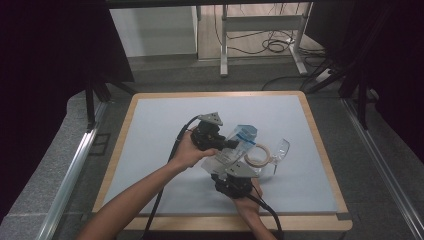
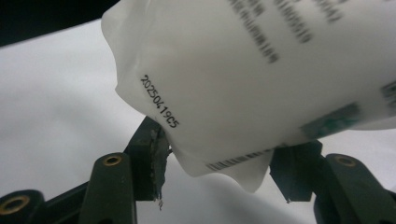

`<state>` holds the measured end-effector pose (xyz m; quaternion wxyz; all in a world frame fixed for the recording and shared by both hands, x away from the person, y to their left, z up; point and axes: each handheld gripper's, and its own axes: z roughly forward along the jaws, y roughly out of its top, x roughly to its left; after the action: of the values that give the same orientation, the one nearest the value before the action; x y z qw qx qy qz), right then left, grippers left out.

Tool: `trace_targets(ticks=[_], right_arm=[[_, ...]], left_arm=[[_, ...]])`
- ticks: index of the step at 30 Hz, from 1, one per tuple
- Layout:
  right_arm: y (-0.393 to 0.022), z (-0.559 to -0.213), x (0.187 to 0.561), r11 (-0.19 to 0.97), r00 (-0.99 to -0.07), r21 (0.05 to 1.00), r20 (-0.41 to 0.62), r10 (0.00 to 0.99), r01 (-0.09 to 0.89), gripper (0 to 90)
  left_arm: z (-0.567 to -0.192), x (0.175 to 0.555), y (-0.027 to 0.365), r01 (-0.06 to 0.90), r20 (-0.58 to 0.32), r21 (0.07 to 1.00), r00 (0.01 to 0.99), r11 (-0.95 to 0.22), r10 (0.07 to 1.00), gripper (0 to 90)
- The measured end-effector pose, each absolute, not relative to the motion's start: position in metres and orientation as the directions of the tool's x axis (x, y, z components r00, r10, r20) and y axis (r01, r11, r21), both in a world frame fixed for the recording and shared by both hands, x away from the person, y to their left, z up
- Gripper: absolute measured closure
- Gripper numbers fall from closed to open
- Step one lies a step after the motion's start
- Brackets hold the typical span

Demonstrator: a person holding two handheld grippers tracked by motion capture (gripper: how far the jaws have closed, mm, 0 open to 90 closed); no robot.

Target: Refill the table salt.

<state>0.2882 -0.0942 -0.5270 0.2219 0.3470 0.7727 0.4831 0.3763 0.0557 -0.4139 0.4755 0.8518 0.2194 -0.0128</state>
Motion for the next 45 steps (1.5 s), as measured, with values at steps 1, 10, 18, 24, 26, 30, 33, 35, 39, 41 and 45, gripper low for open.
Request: trace_targets(ticks=[1,10,18,24,26,30,33,35,39,41,45], right_arm=[[-0.094,-0.527,0.288,0.291,-0.659,0.902,-0.009,0.752,0.319,44.7],[-0.094,-0.524,0.288,0.293,-0.646,0.905,-0.027,0.763,0.309,44.6],[-0.091,-0.522,0.285,0.299,-0.629,0.906,-0.049,0.776,0.299,44.6],[-0.091,-0.52,0.284,0.295,-0.62,0.909,-0.052,0.783,0.296,44.7],[-0.091,-0.52,0.284,0.291,-0.618,0.911,-0.053,0.785,0.292,44.7],[-0.09,-0.52,0.284,0.287,-0.615,0.914,-0.053,0.786,0.288,44.7],[-0.091,-0.52,0.285,0.284,-0.616,0.916,-0.053,0.786,0.283,44.7],[-0.091,-0.52,0.285,0.286,-0.615,0.917,-0.059,0.786,0.278,44.6],[-0.088,-0.519,0.284,0.312,-0.603,0.918,-0.108,0.791,0.244,42.2],[-0.087,-0.519,0.283,0.329,-0.599,0.915,-0.132,0.79,0.232,40.9],[-0.085,-0.52,0.283,0.345,-0.569,0.909,-0.16,0.806,0.233,38.5]], left_arm=[[-0.413,0.376,0.055,0.389,-0.236,0.802,0.903,-0.452,0.359,89.8],[-0.406,0.38,0.048,0.387,-0.213,0.786,0.901,-0.482,0.377,89.8],[-0.403,0.383,0.045,0.386,-0.197,0.771,0.901,-0.507,0.387,89.8],[-0.401,0.384,0.04,0.389,-0.197,0.761,0.901,-0.519,0.386,89.8],[-0.401,0.385,0.039,0.387,-0.19,0.755,0.902,-0.53,0.387,89.8],[-0.4,0.386,0.04,0.399,-0.208,0.753,0.899,-0.524,0.387,89.8],[-0.398,0.383,0.039,0.388,-0.195,0.756,0.902,-0.527,0.385,89.8],[-0.398,0.382,0.039,0.382,-0.19,0.757,0.904,-0.529,0.382,89.8],[-0.394,0.376,0.039,0.374,-0.184,0.768,0.907,-0.52,0.379,89.9],[-0.393,0.374,0.038,0.369,-0.181,0.772,0.908,-0.517,0.377,89.9],[-0.392,0.37,0.034,0.366,-0.186,0.775,0.911,-0.515,0.368,89.9]])
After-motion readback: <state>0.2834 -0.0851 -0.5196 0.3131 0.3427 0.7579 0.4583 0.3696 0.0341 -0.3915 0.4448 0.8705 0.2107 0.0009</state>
